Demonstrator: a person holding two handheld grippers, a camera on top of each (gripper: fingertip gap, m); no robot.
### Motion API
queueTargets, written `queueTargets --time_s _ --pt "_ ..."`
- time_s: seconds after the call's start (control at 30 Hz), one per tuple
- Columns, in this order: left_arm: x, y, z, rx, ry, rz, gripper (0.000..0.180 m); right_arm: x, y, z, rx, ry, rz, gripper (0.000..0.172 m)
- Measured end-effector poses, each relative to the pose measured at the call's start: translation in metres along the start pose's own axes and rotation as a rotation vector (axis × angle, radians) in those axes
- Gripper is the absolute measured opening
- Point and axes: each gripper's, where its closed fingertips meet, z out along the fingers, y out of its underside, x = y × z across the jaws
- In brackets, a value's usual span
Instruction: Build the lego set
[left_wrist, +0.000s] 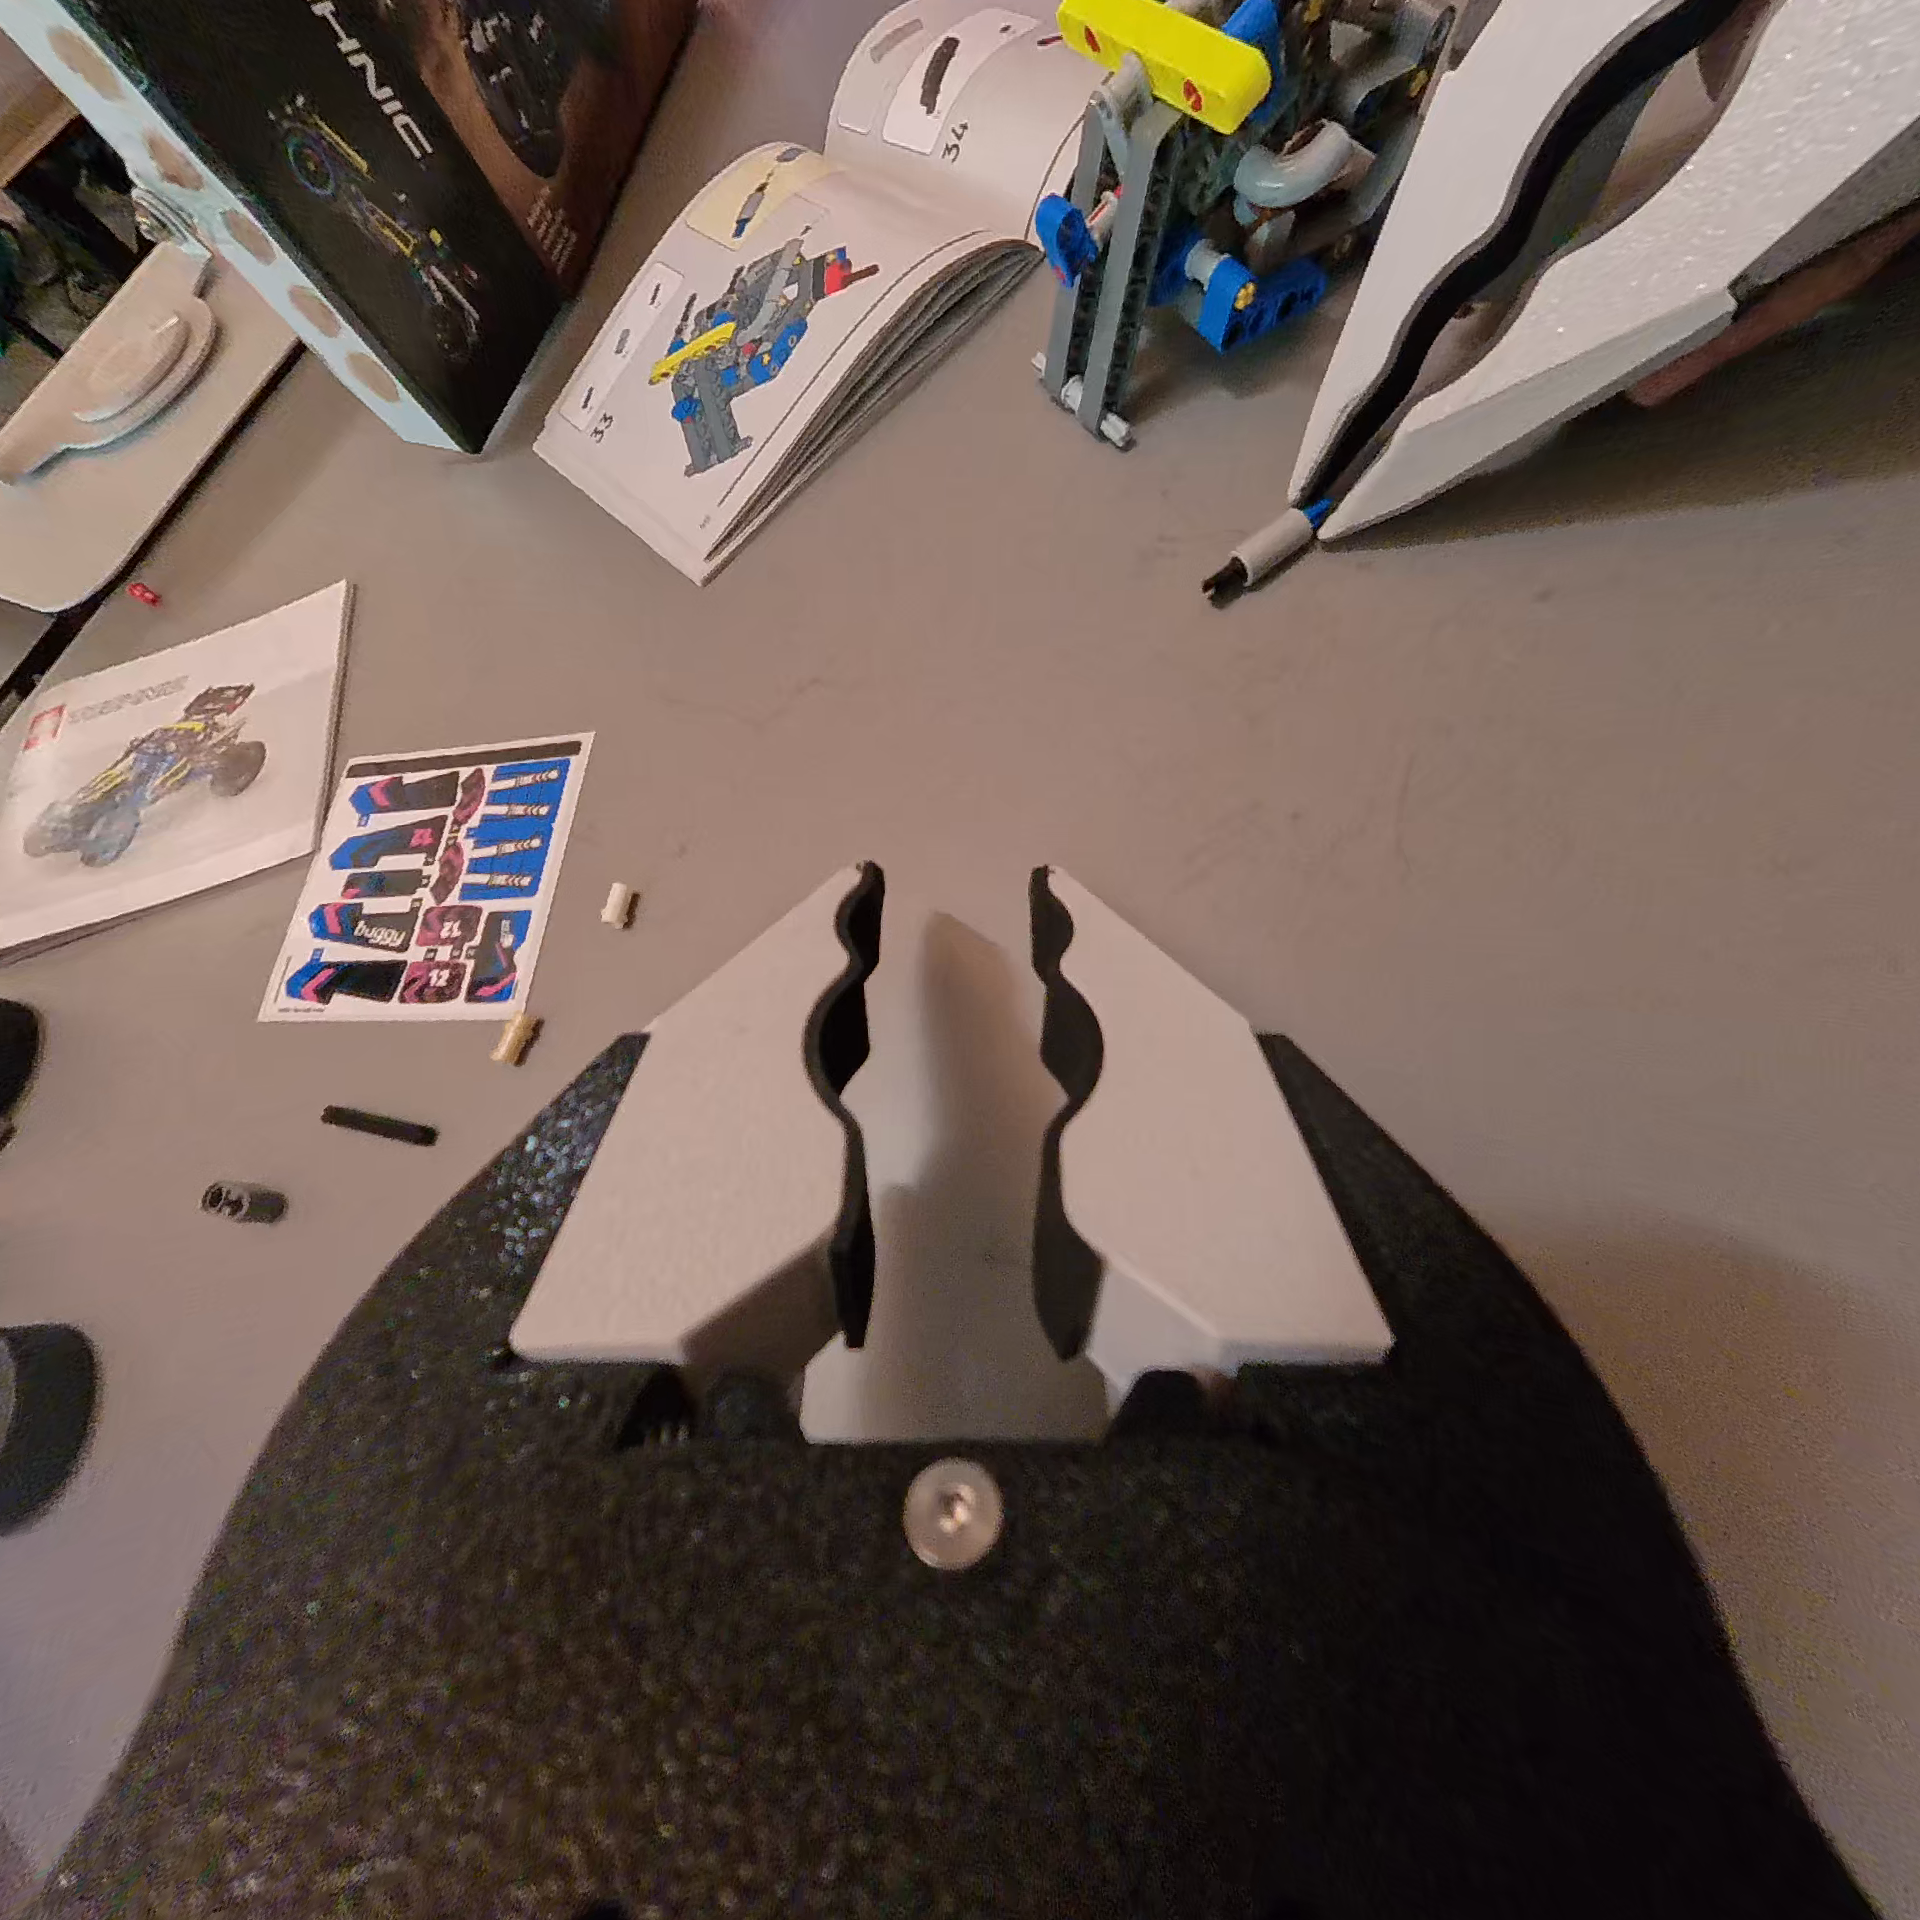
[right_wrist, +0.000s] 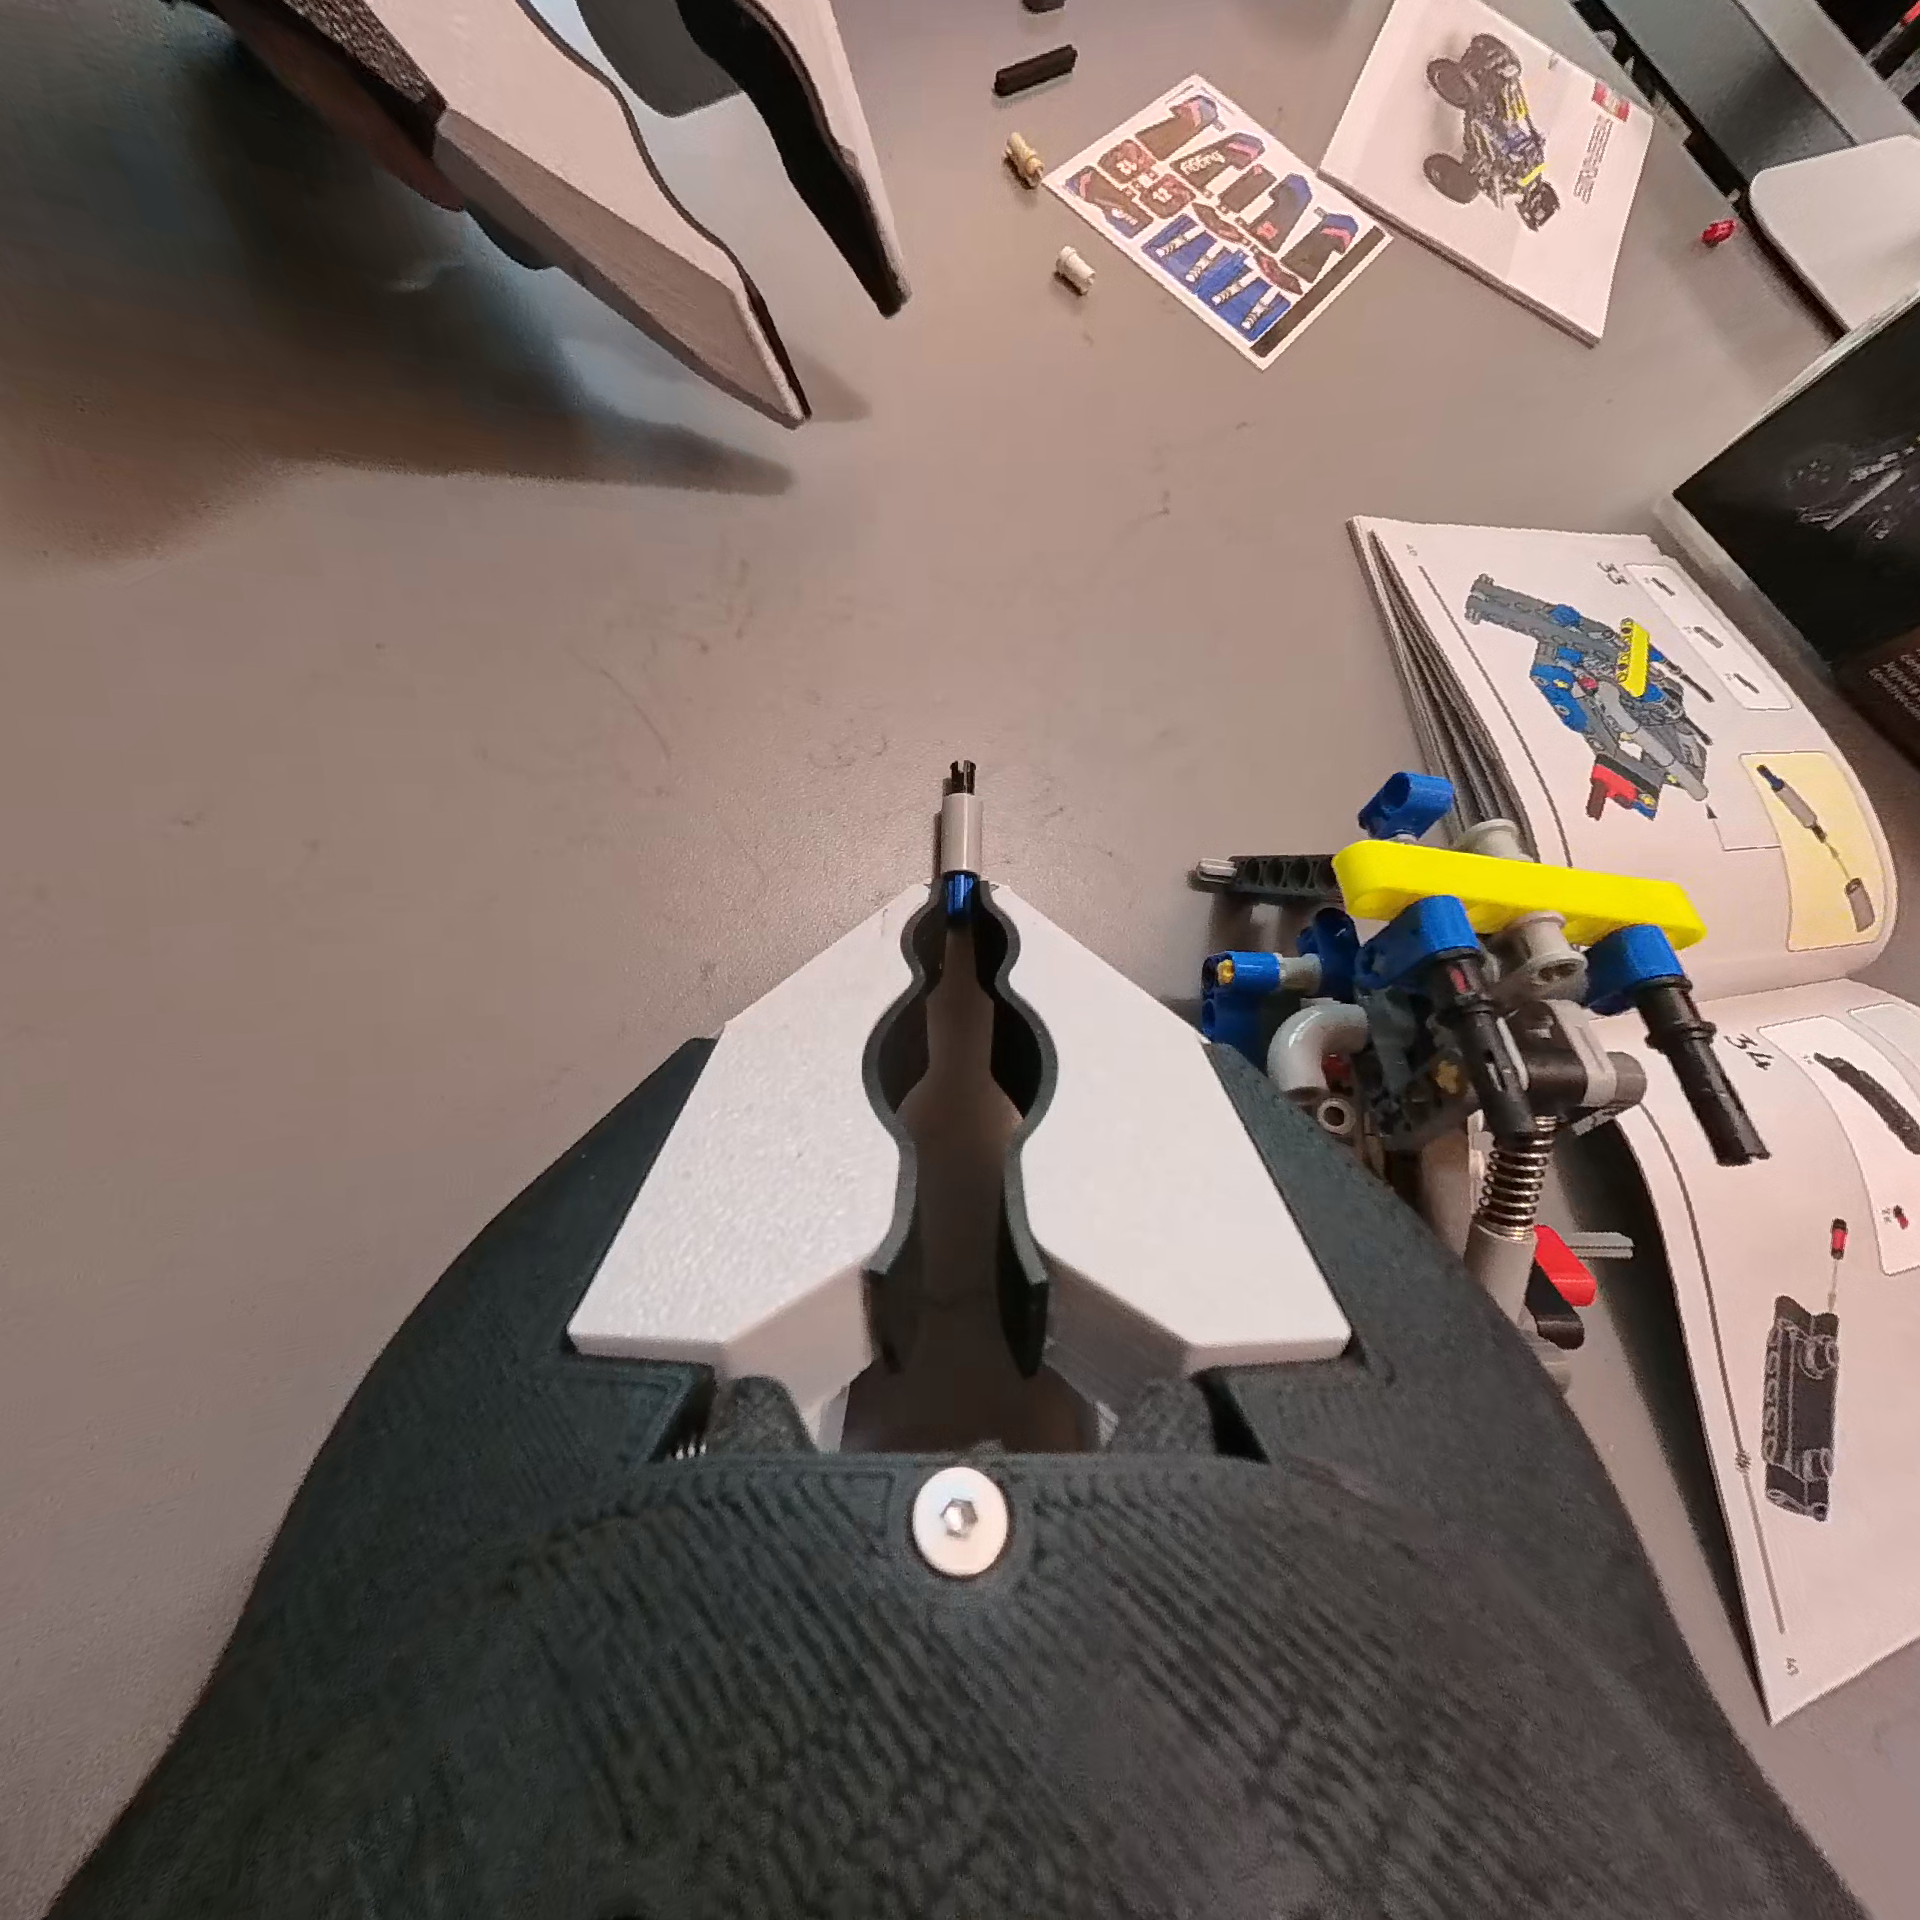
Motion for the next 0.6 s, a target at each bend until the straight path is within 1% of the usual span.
queueTargets --time_s 0.37,0.6 --pt "0.0083 0.0074 0.0069 -0.062 0.073 -0.001 0.023 0.0000 -0.0003 -0.0002 0.003 0.007 -0.011 0.002" --pt "0.0090 0.0077 0.0071 -0.063 0.094 -0.017 0.021 0.0015 0.0002 -0.0022 0.008 0.030 -0.030 0.005"
